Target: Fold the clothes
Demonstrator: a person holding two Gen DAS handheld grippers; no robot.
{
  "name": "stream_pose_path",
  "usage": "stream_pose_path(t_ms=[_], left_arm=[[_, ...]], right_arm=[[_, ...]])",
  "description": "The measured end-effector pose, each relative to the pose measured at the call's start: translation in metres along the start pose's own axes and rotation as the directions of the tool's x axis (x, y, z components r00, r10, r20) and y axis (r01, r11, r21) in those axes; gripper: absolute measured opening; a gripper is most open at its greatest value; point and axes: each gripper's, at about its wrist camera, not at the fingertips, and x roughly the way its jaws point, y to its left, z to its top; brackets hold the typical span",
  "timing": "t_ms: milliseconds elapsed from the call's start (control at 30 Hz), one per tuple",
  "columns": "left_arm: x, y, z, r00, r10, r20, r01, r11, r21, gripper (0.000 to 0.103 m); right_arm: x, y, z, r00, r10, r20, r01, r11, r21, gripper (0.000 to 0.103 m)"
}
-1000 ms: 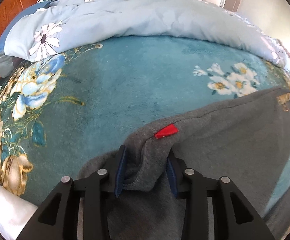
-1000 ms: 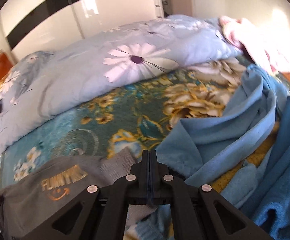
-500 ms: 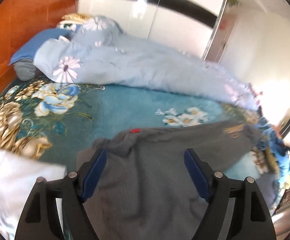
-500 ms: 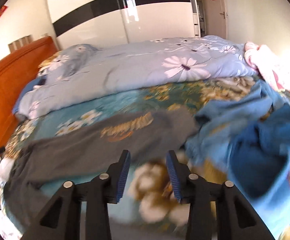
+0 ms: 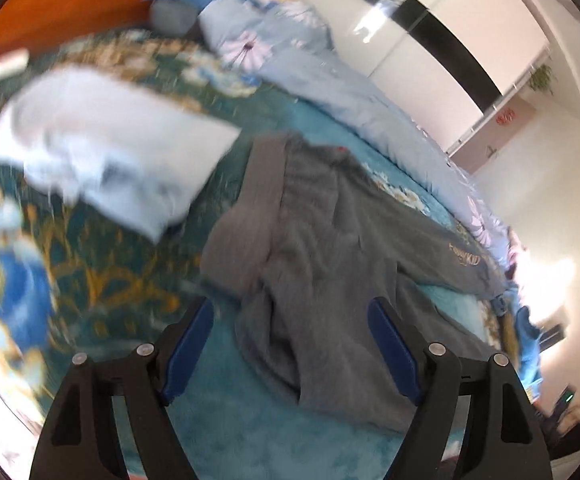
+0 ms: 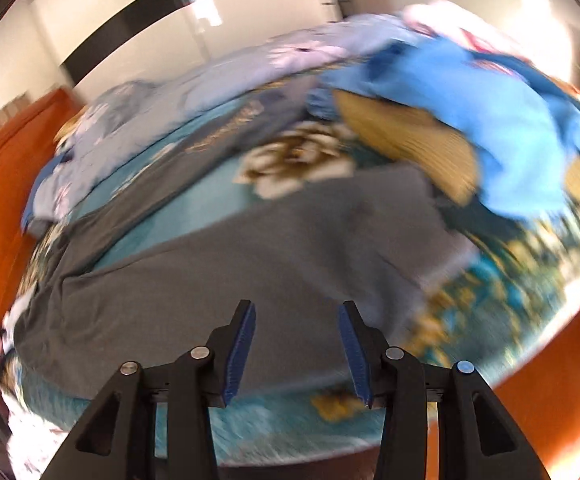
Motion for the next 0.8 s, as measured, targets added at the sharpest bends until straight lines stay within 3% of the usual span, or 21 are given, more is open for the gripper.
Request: stream_pose_path(t_ms=[67, 233, 333, 500, 600, 667, 733, 800], left_arm=[[0.005, 0.002, -0.006, 1.0, -0.014, -0.017, 0.014, 1.0, -0.022, 0.081], [0.025, 0.006, -0.007, 0.998, -0.023, -0.059, 0.018, 0.997, -0.08, 0.081], [0.037, 0.006, -0.012, 0.996, -0.003, -0.091, -0.002, 0.998, -0.065, 0.08], [0.041, 0.013, -0.013, 0.996, -0.046, -0.074, 0.039, 0.995, -0.095, 0.079], [0.04, 0.02, -0.012, 0.995, -0.082, -0.063, 0.074, 0.989, -0.129, 0.069], [0.042, 0.024, -0.011, 0.992, -0.106, -0.065, 0.094, 0.983, -0.155, 0.055], [0.044, 0.026, -0.011, 0.99, -0.123, -0.074, 0.109, 0.979, -0.175, 0.045], [0.044, 0.025, -0.012, 0.985, -0.156, -0.078, 0.139, 0.972, -0.191, 0.033]], right_arm=[[-0.007, -0.015, -0.006, 1.0, -0.029, 0.008, 0.029, 0.999, 0.037, 0.047], [-0.001, -0.044, -0.016, 1.0, 0.006, -0.016, -0.003, 0.989, 0.145, 0.047], [0.01, -0.054, -0.02, 0.999, 0.023, -0.024, -0.018, 0.982, 0.187, 0.047], [0.018, -0.071, -0.018, 0.997, 0.082, 0.012, -0.082, 0.963, 0.256, 0.047], [0.019, -0.075, -0.015, 0.993, 0.115, 0.02, -0.116, 0.956, 0.268, 0.046], [0.019, -0.076, -0.013, 0.99, 0.138, 0.024, -0.14, 0.952, 0.272, 0.041], [0.022, -0.077, -0.01, 0.985, 0.17, 0.019, -0.168, 0.943, 0.287, 0.022], [0.021, -0.074, -0.007, 0.982, 0.187, 0.017, -0.184, 0.941, 0.286, 0.012]])
